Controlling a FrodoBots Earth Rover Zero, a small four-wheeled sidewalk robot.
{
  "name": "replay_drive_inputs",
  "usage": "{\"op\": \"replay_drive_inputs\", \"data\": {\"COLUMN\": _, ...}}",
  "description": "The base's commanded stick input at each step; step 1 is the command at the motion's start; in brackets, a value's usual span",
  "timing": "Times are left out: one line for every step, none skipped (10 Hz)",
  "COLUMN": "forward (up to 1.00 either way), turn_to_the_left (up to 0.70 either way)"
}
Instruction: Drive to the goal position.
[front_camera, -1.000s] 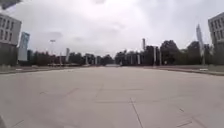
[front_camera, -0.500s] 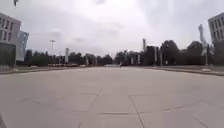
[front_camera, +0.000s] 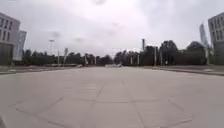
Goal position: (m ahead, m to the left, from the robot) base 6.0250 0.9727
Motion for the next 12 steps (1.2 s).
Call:
{"op": "replay_drive_inputs", "data": {"forward": 0.7, "turn_to_the_left": 0.01}}
{"op": "replay_drive_inputs", "data": {"forward": 0.7, "turn_to_the_left": 0.01}}
{"op": "replay_drive_inputs", "data": {"forward": 0.7, "turn_to_the_left": 0.01}}
{"op": "replay_drive_inputs", "data": {"forward": 0.7, "turn_to_the_left": 0.01}}
{"op": "replay_drive_inputs", "data": {"forward": 0.7, "turn_to_the_left": 0.01}}
{"op": "replay_drive_inputs", "data": {"forward": 0.7, "turn_to_the_left": 0.01}}
{"op": "replay_drive_inputs", "data": {"forward": 0.7, "turn_to_the_left": 0.01}}
{"op": "replay_drive_inputs", "data": {"forward": 0.7, "turn_to_the_left": 0.01}}
{"op": "replay_drive_inputs", "data": {"forward": 0.7, "turn_to_the_left": 0.01}}
{"op": "replay_drive_inputs", "data": {"forward": 0.7, "turn_to_the_left": 0.01}}
{"op": "replay_drive_inputs", "data": {"forward": 0.7, "turn_to_the_left": 0.01}}
{"op": "replay_drive_inputs", "data": {"forward": 0.7, "turn_to_the_left": 0.01}}
